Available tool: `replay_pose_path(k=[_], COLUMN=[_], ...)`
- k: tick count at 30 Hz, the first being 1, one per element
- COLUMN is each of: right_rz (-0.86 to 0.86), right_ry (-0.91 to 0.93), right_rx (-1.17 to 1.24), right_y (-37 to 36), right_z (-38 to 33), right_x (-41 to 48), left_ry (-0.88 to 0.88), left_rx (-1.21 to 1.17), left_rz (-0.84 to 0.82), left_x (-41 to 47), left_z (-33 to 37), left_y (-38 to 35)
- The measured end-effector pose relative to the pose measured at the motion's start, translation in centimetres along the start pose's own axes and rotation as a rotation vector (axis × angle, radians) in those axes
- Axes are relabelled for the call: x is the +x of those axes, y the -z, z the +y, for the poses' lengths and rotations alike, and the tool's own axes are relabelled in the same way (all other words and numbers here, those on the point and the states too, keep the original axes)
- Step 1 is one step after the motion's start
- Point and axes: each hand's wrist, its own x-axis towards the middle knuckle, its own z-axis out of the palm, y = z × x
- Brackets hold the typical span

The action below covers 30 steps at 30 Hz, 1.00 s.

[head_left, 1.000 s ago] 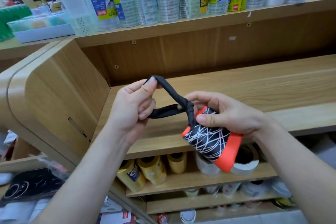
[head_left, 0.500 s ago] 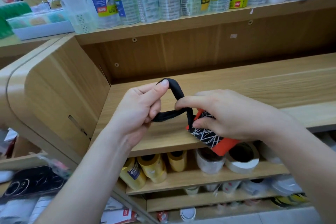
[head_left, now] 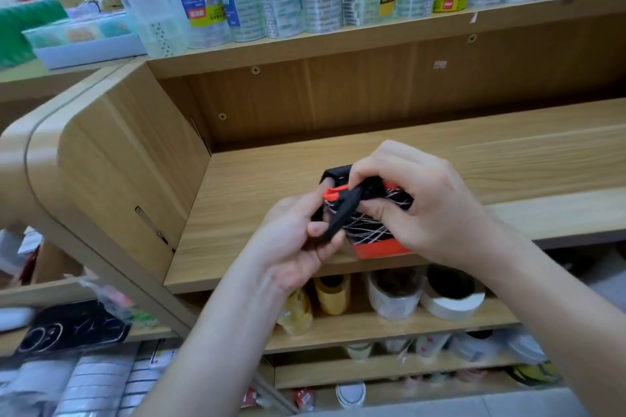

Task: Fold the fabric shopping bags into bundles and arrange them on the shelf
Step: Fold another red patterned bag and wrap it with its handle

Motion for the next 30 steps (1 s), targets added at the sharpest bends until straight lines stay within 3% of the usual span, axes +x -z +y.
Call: replay_pose_path(k=[4,10,15,19,23,27,30], right_rz=[0.128,0.330,0.489,0.648,0.775,0.744,0.593], right_ry=[-0.042,-0.252,-0.329,-0.543,-0.752,-0.806,-0.810], right_rx=[0.099,0.316,0.363,0.562,0.759,0.844,1.180], right_y=[-0.4,-1.1,-2.4,-3.8,-3.6,-3.4,-3.0], right_z=[-0.2,-0.1,-0.2,0.2,0.5,0.5,0.6], right_x=[-0.3,-0.7,-0.8,-0.7,-0.2,0.1,-0.4], left_ry=[-0.044,-0.243,-0.166,-0.406,-0.547,-0.639,-0.711], left_rx=[0.193,0.373,0.122,0.148,0.398,0.616,0.646], left_rz=[0.025,0.062,-0.024,-0.059,-0.074,-0.052,-0.028], left_x=[0.0,-0.4,-0.8,-0.7,-0.9,-0.3,0.2], left_z=[-0.1,0.0,-1.4,-1.8,-1.6,-2.1,-1.6], left_y=[-0.2,-0.6,-1.1,-1.6,-1.1,-0.7,-0.4])
